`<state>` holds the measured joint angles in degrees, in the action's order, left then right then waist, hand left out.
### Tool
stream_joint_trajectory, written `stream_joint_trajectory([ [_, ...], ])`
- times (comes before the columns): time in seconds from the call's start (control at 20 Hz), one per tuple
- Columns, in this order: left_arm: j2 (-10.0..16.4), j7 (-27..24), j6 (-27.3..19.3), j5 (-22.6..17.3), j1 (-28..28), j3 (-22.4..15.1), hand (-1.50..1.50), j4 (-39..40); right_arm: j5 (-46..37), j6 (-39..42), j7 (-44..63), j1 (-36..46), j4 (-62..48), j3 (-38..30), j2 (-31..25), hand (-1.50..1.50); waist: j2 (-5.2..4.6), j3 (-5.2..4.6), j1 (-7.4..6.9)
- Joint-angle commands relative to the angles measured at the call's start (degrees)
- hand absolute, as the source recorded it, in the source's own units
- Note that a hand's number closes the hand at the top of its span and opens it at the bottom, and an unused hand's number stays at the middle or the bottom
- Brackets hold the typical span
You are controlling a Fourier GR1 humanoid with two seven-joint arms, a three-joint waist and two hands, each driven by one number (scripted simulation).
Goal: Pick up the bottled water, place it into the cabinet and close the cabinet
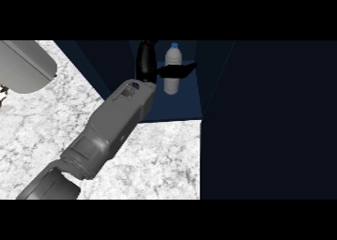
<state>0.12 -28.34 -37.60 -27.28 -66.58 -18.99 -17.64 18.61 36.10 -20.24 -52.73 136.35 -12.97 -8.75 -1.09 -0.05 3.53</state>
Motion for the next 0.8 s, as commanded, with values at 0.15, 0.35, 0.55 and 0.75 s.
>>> stream_joint_trajectory([
  [0.15, 1.18, -1.67, 5.25, -1.89, -2.26, 4.04, -1.50, 3.50, 4.74, -1.27, 4.18, -0.24, 6.06, -0.51, -0.19, -1.50, 0.08, -0.04, -0.48],
  [0.35, -0.10, -3.89, 5.78, -2.42, -3.90, 5.03, -1.50, 2.34, 4.34, -0.14, 3.84, -0.87, 6.49, -0.48, -0.23, -1.50, 0.17, -0.04, -0.21],
  [0.55, -0.10, -7.60, 12.41, -5.56, 0.12, 6.71, -1.50, -3.11, 1.23, -0.93, 3.46, -1.68, 7.40, 1.65, 2.19, -1.50, 0.64, -0.06, -0.89],
  [0.75, -0.11, -5.27, 15.98, -5.57, 2.59, 4.66, -1.50, -7.49, 4.53, -1.30, 3.53, -0.65, 6.42, -1.88, 0.80, -1.50, 1.31, -0.01, -2.56],
])
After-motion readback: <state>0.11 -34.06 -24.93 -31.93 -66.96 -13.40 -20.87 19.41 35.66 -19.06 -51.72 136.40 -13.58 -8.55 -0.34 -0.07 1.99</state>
